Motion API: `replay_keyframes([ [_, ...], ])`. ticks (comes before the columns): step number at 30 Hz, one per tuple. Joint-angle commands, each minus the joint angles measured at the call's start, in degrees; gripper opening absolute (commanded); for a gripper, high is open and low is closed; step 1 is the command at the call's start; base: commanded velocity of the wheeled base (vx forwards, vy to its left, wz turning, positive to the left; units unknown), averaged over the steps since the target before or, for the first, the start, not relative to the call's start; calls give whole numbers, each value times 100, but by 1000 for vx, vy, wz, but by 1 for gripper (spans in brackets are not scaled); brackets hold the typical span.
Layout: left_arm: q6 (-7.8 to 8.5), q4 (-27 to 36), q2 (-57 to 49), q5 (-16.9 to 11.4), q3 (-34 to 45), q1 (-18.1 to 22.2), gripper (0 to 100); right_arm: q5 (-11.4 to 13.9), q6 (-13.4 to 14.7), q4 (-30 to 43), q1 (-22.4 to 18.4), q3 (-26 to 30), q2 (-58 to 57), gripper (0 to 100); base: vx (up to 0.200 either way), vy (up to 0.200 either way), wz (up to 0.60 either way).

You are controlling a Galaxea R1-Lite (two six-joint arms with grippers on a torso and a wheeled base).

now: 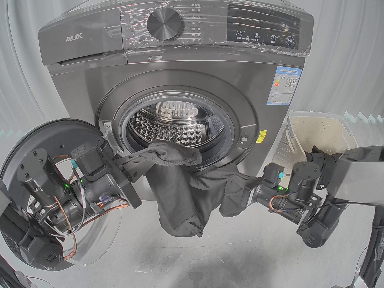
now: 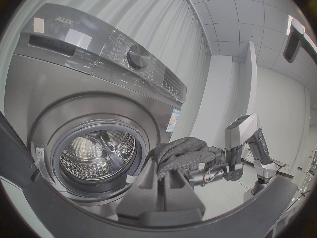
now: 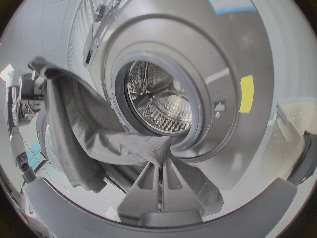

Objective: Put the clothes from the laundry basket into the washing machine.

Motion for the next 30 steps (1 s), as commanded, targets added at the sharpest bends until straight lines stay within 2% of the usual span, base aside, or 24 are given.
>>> replay_keyframes([
  [1, 33, 7, -338, 6, 194, -36, 0, -2, -56, -6, -61, 292, -1185, 0, 0, 0, 0],
  [6, 51, 7, -478, -12, 247, -44, 0, -11, 32, 3, -17, 450, -1809, 0, 0, 0, 0],
  [11, 33, 7, -610, -267, 352, 17, 0, -20, 76, 3, -105, 801, -2187, 0, 0, 0, 0],
  [17, 16, 7, -610, -284, 449, 26, 0, -38, 94, 3, -245, 705, -2425, 0, 0, 0, 0],
  [24, 7, 16, -566, -355, 554, 202, 0, -257, 76, 12, -228, 757, -2618, 0, 0, 0, 0],
  [30, -2, 16, -540, -355, 510, 413, 0, -415, 76, 47, -219, 555, -2644, 0, 0, 0, 0],
])
